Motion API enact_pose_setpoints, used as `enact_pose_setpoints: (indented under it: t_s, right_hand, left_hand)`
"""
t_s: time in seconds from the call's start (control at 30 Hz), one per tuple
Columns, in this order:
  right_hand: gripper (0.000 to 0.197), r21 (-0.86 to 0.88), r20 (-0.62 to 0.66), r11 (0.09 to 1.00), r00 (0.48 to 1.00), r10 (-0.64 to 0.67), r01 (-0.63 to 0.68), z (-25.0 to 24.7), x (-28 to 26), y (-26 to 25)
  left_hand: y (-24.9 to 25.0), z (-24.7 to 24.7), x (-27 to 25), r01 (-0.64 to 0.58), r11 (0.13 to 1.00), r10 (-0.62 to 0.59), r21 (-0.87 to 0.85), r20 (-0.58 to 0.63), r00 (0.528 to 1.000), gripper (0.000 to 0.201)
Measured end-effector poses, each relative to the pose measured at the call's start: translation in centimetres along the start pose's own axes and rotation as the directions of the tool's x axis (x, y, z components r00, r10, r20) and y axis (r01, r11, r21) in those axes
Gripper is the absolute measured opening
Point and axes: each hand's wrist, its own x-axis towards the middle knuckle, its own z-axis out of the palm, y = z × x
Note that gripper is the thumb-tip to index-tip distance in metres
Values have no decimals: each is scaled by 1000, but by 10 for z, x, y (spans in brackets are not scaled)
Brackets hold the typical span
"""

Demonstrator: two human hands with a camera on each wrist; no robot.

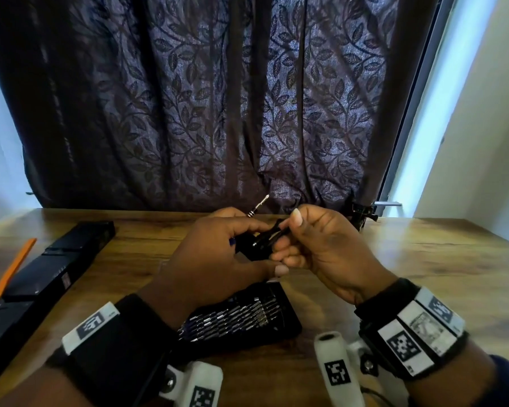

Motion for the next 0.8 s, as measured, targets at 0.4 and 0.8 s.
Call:
enact_pose_setpoints:
  t_s: [0.4,0.8]
  right_hand:
    - [20,-103,120,995,993,17,-4,-3,-3,-2]
    - [29,-491,346,863,881,322,-122,19,-3,20]
  left_hand:
    - [-18,1,8,67,998,-66,-2,-153,986,21]
    - [13,23,10,-26,808,-132,-589,-223,966,18]
